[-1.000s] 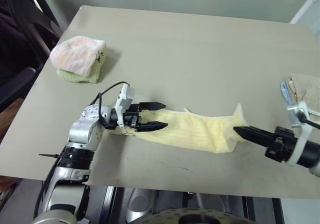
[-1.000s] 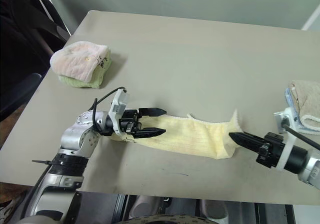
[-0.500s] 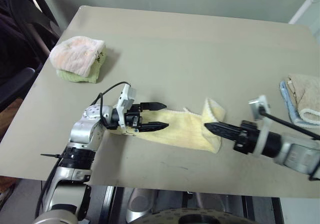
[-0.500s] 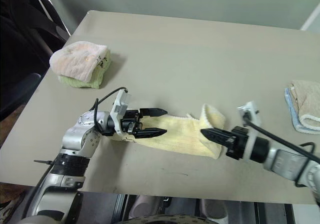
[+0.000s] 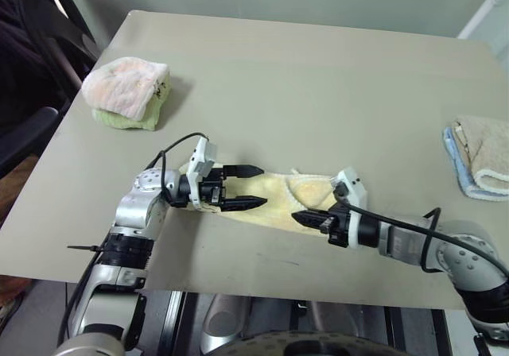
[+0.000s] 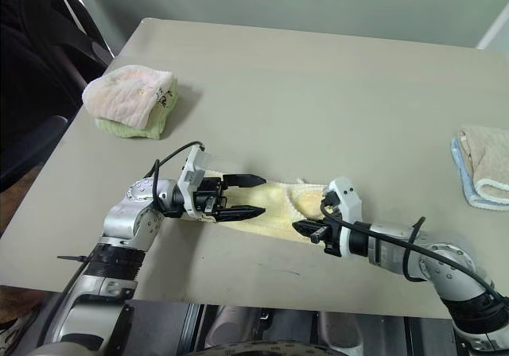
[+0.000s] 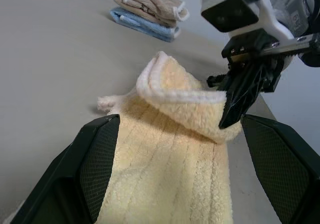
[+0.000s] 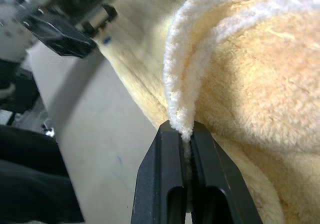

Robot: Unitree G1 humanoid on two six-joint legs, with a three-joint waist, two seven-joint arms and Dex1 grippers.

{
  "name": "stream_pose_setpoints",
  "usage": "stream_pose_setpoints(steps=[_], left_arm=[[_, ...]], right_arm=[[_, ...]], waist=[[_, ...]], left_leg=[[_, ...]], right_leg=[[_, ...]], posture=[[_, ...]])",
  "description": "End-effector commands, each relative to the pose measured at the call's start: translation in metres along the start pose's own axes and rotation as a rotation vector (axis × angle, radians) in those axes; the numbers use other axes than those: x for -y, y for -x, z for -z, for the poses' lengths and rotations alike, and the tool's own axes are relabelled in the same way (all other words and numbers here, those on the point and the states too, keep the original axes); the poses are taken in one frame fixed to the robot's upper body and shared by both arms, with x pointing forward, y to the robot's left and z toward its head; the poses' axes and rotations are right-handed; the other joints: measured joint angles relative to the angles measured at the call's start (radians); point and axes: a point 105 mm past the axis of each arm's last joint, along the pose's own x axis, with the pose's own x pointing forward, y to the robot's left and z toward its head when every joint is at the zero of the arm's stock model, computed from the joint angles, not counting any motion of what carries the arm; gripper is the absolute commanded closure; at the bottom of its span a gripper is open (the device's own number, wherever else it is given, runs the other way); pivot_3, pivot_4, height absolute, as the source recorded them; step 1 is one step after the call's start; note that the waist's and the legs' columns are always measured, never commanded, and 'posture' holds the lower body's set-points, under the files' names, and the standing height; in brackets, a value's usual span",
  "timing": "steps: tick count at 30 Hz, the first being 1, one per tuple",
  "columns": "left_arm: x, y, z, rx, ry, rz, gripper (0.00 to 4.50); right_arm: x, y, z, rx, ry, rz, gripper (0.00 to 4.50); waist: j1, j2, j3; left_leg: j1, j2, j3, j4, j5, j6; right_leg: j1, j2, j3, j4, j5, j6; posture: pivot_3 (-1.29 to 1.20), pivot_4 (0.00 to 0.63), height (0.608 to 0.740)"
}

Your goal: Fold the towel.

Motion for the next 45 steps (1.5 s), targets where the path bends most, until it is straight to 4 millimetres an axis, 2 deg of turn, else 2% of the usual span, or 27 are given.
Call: stream_pose_setpoints(steps=[1,4,7,14,18,19,22,25,29,35,36,37,43,45], left_arm=[[0.004,-0.002,-0.010,0.011,-0.037,0.015,0.29],[0.005,-0.004,-0.014,0.011,-0.041,0.015,0.29],[0.005,-0.006,-0.020,0.013,-0.044,0.017,0.29],[0.000,-0.006,-0.035,0.028,-0.055,0.008,0.29],[-0.005,-0.003,-0.041,0.051,-0.055,-0.005,0.29],[-0.008,-0.001,-0.047,0.081,-0.046,-0.017,0.29],[-0.012,0.002,-0.056,0.148,-0.022,-0.014,0.29],[-0.010,0.002,-0.059,0.180,-0.001,0.027,0.90],[-0.002,0.001,-0.062,0.228,-0.005,0.115,2.29],[0.010,-0.010,-0.042,0.152,-0.028,0.223,4.42],[0.011,-0.012,-0.039,0.141,-0.036,0.236,4.50],[0.013,-0.016,-0.036,0.128,-0.047,0.246,4.50],[0.013,-0.039,-0.023,0.094,-0.136,0.278,4.50],[0.011,-0.052,-0.016,0.073,-0.180,0.279,4.50]], right_arm=[[-0.002,-0.003,-0.010,0.034,0.015,-0.012,4.47],[-0.004,-0.004,-0.012,0.043,0.017,-0.025,4.47],[-0.007,-0.004,-0.014,0.053,0.034,-0.034,3.76],[-0.018,0.003,-0.022,0.096,0.073,-0.090,1.43],[-0.029,0.016,-0.032,0.172,0.083,-0.146,0.10],[-0.029,0.025,-0.038,0.225,0.067,-0.154,0.04],[-0.027,0.047,-0.049,0.335,0.085,-0.152,0.04],[-0.017,0.057,-0.051,0.388,0.074,-0.119,0.67],[-0.002,0.062,-0.055,0.458,0.087,-0.050,2.00],[0.011,0.054,-0.057,0.542,0.152,0.005,4.06],[0.011,0.054,-0.058,0.563,0.181,0.008,4.41],[0.012,0.053,-0.057,0.578,0.217,0.017,4.46],[0.016,0.038,-0.045,0.564,0.306,0.012,4.46],[0.018,0.030,-0.040,0.537,0.322,0.014,4.46]], waist=[[-0.001,0.000,0.000],[-0.001,0.000,0.000],[-0.001,0.000,0.000],[0.000,0.000,0.000],[-0.001,0.000,0.000],[0.001,0.000,0.000],[0.004,0.000,0.000],[0.004,0.000,0.000],[0.003,0.000,0.000],[0.001,0.000,0.000],[0.001,0.000,0.000],[0.001,0.000,0.000],[0.002,0.000,0.000],[0.002,0.000,0.000]], left_leg=[[0.000,0.000,0.000,0.000,0.000,0.000],[0.000,0.000,0.000,0.000,0.000,0.000],[0.000,0.000,0.000,0.000,0.000,-0.001],[-0.001,0.000,0.000,0.000,-0.003,-0.007],[-0.001,0.000,0.000,0.000,-0.003,-0.007],[-0.001,0.000,0.000,0.000,-0.002,-0.008],[-0.003,0.000,0.000,0.000,0.000,-0.013],[-0.003,0.000,0.000,0.000,0.000,-0.013],[-0.003,0.000,0.000,0.000,0.000,-0.013],[-0.003,0.000,0.000,-0.001,0.003,-0.008],[-0.003,0.000,0.000,-0.001,0.004,-0.006],[-0.003,0.000,0.000,-0.001,0.003,-0.004],[-0.003,0.000,0.000,0.000,0.003,-0.004],[-0.003,0.000,0.000,0.000,0.003,-0.004]], right_leg=[[0.000,0.000,0.000,0.000,0.000,0.000],[0.000,0.000,0.000,0.000,0.000,-0.003],[0.000,0.000,0.000,0.000,0.000,-0.004],[0.000,0.000,0.000,0.000,0.000,-0.008],[-0.001,0.000,0.000,0.000,0.000,-0.008],[-0.001,0.000,0.000,0.000,0.000,-0.008],[-0.001,0.000,0.000,-0.001,-0.002,-0.007],[-0.001,0.000,0.001,-0.002,-0.002,-0.006],[-0.001,0.000,0.000,-0.002,-0.002,-0.006],[-0.001,0.000,0.001,-0.002,0.000,-0.002],[-0.001,0.000,0.001,-0.002,0.000,-0.002],[-0.001,0.000,0.000,-0.002,0.000,-0.002],[0.000,0.000,0.000,-0.002,0.000,-0.002],[0.000,0.000,0.000,-0.002,0.001,-0.002]], posture=[[0.00,0.150,0.733],[0.00,0.150,0.733],[0.00,0.150,0.733],[0.00,0.150,0.733],[0.00,0.150,0.733],[0.00,0.150,0.733],[0.00,0.150,0.733],[0.00,0.150,0.733],[0.00,0.150,0.733],[0.00,0.150,0.733],[0.00,0.150,0.733],[0.00,0.150,0.733],[0.00,0.150,0.733],[0.00,0.150,0.733]])
